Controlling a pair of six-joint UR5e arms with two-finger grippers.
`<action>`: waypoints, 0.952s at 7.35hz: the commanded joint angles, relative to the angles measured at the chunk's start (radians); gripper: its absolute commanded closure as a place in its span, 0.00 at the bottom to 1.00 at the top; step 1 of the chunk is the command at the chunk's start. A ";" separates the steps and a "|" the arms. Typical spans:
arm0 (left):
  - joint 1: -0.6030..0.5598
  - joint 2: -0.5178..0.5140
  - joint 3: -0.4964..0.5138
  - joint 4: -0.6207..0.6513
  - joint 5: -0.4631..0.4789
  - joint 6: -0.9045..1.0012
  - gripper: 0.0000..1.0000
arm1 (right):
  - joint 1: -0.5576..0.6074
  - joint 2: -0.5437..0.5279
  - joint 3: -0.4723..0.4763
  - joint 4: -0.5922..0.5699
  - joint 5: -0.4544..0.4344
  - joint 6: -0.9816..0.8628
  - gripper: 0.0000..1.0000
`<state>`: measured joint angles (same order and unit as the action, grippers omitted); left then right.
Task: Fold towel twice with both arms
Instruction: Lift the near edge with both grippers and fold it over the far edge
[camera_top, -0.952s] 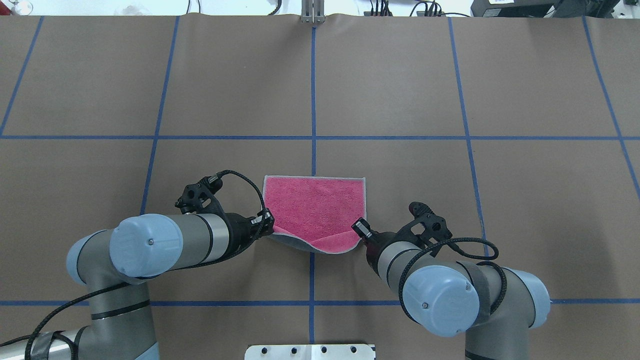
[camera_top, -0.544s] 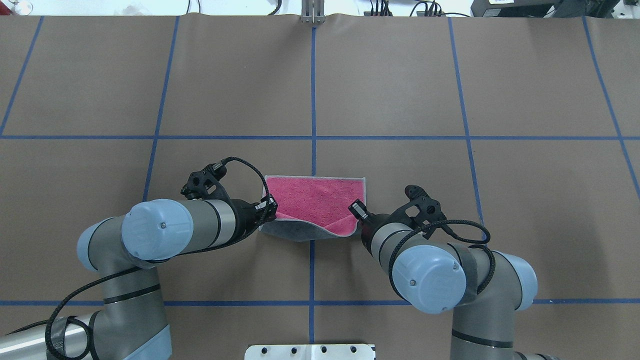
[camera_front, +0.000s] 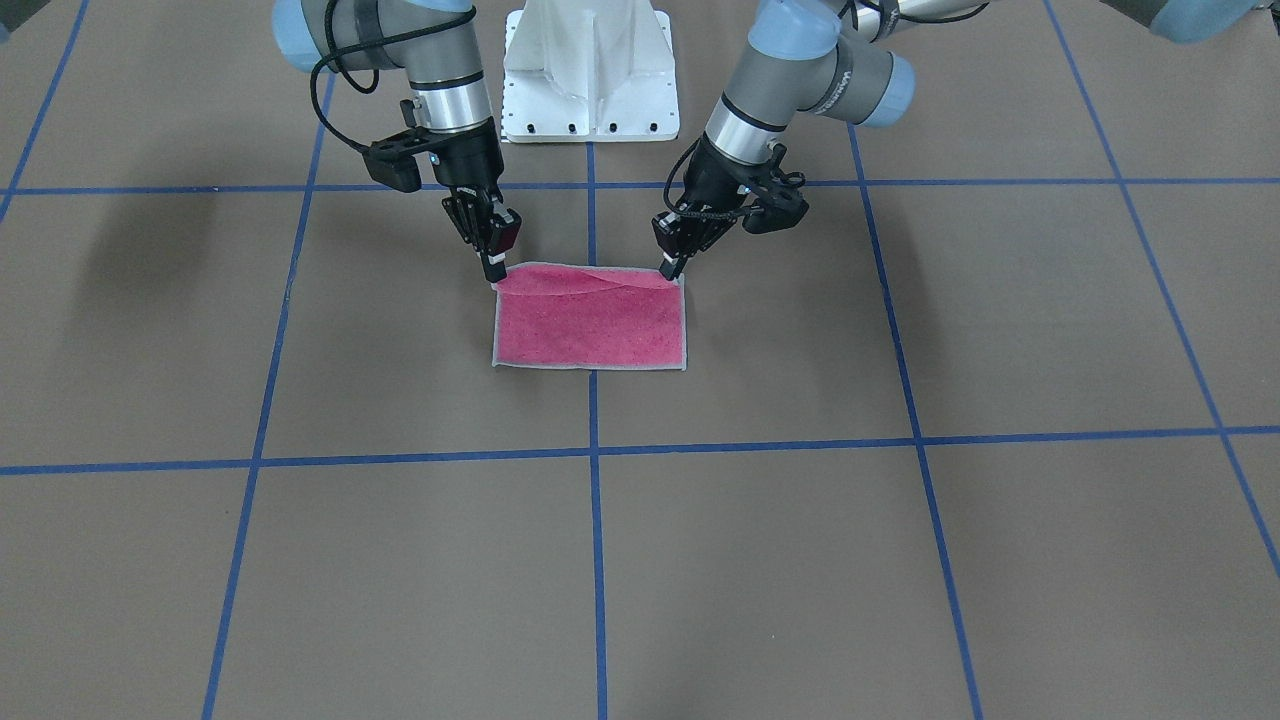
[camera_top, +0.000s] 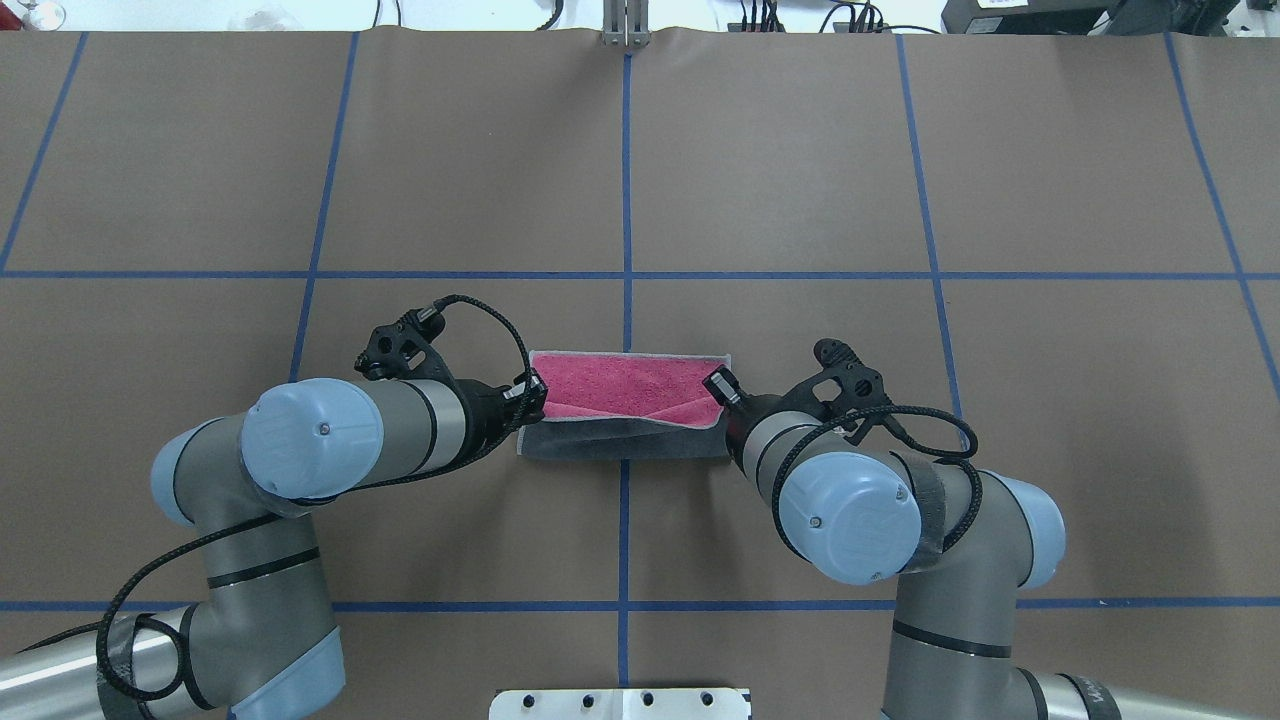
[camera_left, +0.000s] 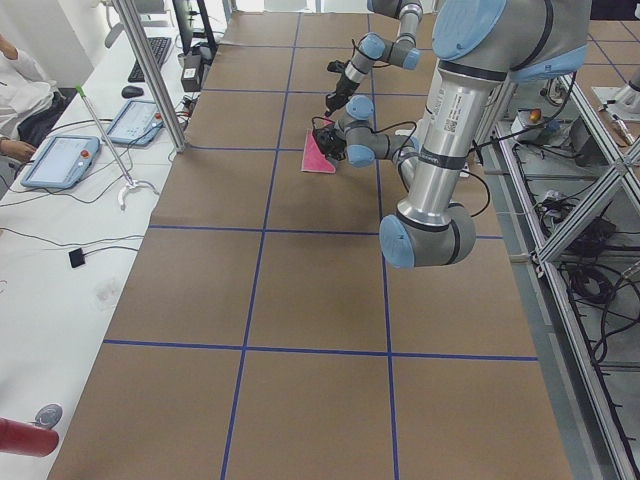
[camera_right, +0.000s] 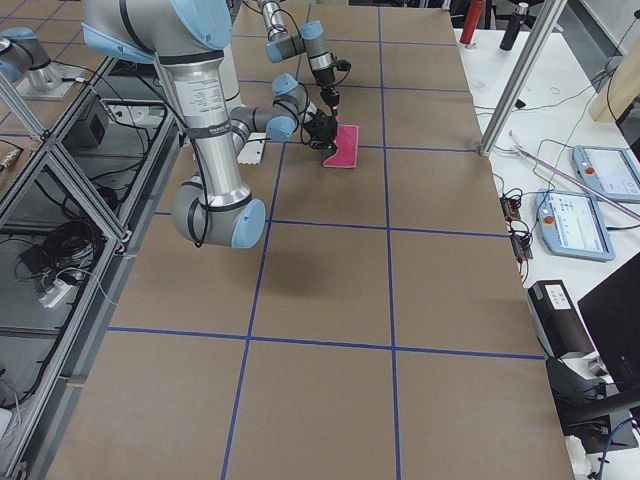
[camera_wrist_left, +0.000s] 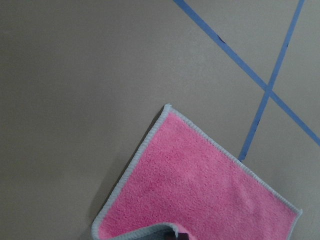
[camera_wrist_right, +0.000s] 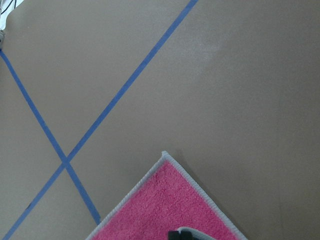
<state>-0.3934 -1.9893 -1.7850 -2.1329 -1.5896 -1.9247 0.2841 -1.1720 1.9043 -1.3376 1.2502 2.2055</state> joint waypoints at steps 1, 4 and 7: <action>-0.016 0.000 0.009 0.001 0.000 0.001 1.00 | 0.004 0.026 -0.033 0.000 0.000 0.000 1.00; -0.027 -0.029 0.057 -0.001 0.000 0.000 1.00 | 0.010 0.043 -0.056 0.000 0.000 -0.001 1.00; -0.045 -0.072 0.102 -0.004 -0.001 0.001 1.00 | 0.024 0.044 -0.057 0.000 0.000 -0.033 1.00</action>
<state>-0.4333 -2.0528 -1.6921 -2.1361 -1.5906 -1.9238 0.3035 -1.1279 1.8477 -1.3373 1.2502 2.1794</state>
